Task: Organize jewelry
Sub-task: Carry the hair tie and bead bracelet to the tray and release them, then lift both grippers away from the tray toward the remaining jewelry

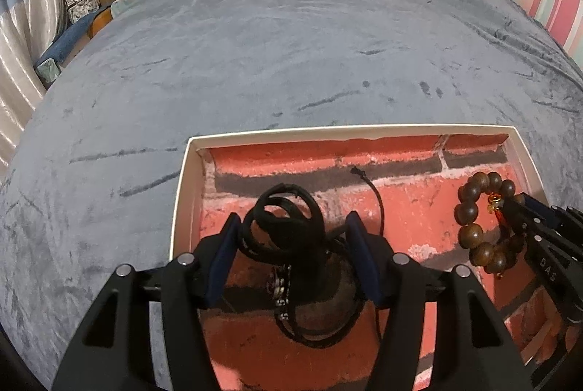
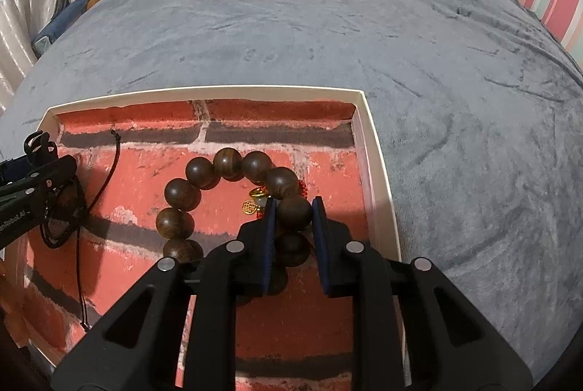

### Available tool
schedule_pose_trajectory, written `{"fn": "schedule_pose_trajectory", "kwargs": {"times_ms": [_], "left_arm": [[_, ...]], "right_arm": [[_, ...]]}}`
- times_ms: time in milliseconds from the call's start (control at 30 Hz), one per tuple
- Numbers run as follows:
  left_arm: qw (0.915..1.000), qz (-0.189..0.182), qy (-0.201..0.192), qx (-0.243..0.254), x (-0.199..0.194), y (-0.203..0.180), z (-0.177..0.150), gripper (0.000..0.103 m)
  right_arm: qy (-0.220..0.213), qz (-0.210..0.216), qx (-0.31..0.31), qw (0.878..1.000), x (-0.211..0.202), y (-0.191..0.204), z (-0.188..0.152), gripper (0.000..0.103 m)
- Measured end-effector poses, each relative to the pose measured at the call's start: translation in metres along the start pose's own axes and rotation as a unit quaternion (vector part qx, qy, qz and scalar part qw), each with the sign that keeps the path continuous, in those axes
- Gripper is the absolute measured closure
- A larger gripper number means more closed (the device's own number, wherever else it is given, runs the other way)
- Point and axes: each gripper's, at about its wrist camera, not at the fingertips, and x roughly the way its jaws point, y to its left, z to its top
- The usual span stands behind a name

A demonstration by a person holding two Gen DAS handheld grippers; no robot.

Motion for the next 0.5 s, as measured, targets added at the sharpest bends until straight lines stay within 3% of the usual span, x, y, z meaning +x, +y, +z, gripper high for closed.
{"fn": "schedule_pose_trajectory", "kwargs": {"times_ms": [100, 300, 500], "left_arm": [[1.0000, -0.005, -0.003, -0.001, -0.007, 0.001, -0.001, 0.033], [0.9999, -0.008, -0.006, -0.004, -0.015, 0.003, -0.005, 0.033], [0.9991, -0.012, -0.040, -0.007, -0.054, 0.005, -0.014, 0.033]], "right_arm": [[-0.009, -0.002, -0.007, 1.000, -0.005, 0.000, -0.002, 0.067], [-0.026, -0.003, -0.010, 1.000, -0.019, -0.003, -0.007, 0.057], [-0.059, 0.001, 0.004, 0.998, -0.049, -0.014, -0.012, 0.042]]}}
